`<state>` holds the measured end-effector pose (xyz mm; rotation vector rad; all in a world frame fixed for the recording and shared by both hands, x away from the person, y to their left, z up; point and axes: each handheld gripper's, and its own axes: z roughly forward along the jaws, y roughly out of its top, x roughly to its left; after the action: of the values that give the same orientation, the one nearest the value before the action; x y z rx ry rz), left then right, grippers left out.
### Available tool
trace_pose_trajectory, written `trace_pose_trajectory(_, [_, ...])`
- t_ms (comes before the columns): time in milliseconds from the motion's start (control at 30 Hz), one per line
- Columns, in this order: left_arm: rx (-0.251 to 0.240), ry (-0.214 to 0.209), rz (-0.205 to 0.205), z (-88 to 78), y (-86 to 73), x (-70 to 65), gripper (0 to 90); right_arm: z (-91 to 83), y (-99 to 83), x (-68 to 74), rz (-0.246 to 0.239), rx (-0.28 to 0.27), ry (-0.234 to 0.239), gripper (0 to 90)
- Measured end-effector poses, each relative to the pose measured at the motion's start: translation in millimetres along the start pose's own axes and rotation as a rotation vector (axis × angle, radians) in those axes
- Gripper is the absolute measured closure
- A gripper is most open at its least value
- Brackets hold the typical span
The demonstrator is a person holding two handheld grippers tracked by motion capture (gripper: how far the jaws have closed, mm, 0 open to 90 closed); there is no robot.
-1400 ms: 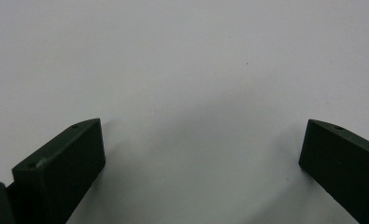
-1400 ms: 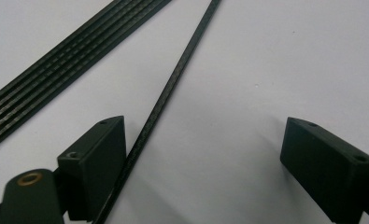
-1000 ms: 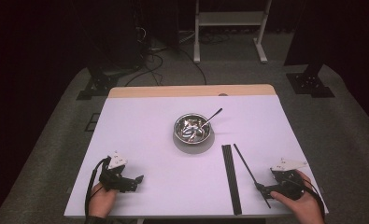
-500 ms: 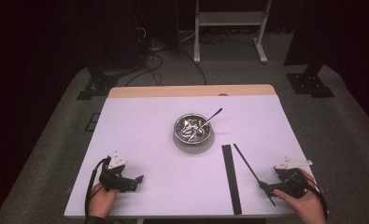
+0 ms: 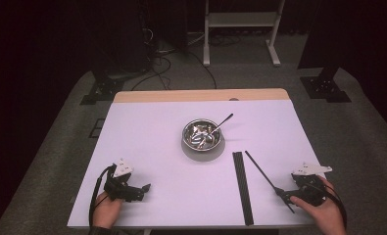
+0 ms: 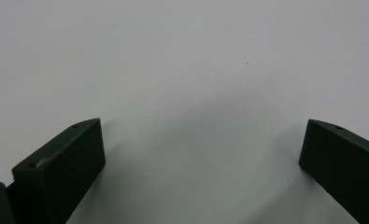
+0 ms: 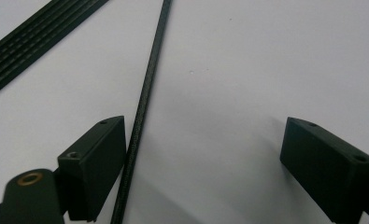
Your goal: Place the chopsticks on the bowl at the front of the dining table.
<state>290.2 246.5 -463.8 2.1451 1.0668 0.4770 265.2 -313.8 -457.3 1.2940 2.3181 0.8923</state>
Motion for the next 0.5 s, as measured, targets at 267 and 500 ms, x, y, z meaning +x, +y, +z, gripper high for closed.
trace_pose_trajectory(267, [0.0, 0.0, 0.0, 0.0, 0.0, 0.0, 0.0, -0.8, -0.5, -5.0, 0.007, 0.0, -0.008, 13.1])
trace_pose_trajectory(500, [0.0, 0.0, 0.0, 0.0, 0.0, 0.0, 0.0, -2.8, -2.6, -11.5, 0.026, -0.003, -0.02, 13.2])
